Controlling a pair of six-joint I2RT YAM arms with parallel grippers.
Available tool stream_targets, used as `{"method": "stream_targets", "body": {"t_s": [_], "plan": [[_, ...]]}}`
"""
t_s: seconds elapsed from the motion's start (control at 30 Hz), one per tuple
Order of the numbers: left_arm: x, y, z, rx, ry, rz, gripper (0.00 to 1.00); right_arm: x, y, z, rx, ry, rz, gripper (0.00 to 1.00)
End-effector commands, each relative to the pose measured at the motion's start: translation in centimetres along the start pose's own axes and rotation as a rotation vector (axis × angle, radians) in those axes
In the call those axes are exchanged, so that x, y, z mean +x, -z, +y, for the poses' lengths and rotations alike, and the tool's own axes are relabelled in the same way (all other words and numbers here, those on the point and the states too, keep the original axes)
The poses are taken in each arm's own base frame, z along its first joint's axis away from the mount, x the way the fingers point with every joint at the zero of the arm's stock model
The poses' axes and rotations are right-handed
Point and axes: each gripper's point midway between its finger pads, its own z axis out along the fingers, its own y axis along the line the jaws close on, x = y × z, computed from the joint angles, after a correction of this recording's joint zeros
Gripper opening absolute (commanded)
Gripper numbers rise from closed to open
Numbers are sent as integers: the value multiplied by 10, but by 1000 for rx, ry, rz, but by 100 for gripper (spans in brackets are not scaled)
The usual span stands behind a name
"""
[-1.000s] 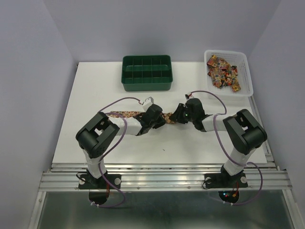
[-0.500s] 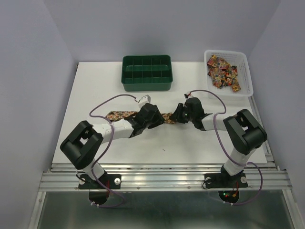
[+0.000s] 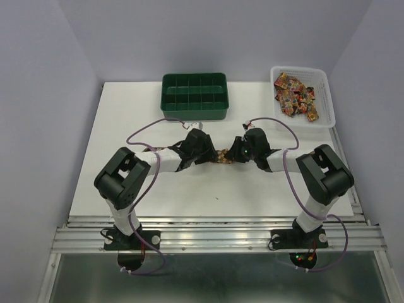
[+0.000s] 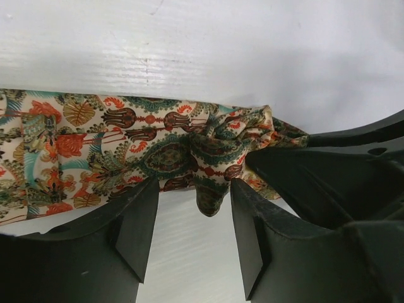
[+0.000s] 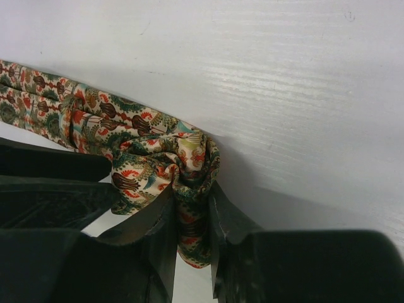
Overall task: Roll the ties
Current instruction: Roll the tie
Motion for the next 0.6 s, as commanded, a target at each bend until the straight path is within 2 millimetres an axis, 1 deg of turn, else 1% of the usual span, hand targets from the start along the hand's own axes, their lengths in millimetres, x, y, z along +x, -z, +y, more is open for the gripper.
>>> {"method": "stream_targets", "body": {"t_s": [0.0,0.13,0.23,0.27,0.3,0.33,0.4,0.47,0.5,0.53,0.57], "plan": [[-17,1,-30,110,-27,-18,60,3,0,-12,61,34,33,25],[-17,-3,-25,91,-29,-26,59,2,-2,-11,58,39,37,25],[-14,-10,-20,71,-32,-14,52,2,0,-9,47,43,38,25],[-14,-13,-21,68,-34,-10,45,2,1,-8,42,46,40,25],[-11,-17,-19,61,-36,3,43,2,1,-7,40,45,39,25],[-12,-19,-22,72,-39,3,42,3,1,-6,35,49,45,25],[-9,-25,-18,55,-50,16,37,3,1,-6,31,53,51,25],[-10,-27,-19,51,-50,18,31,2,2,-3,24,53,54,25],[-9,-28,-16,42,-52,18,26,3,2,-3,25,59,60,25],[-10,-28,-15,36,-52,14,26,2,3,-2,25,60,60,25],[-8,-29,-11,24,-52,14,19,-2,4,0,22,63,51,26]]}}
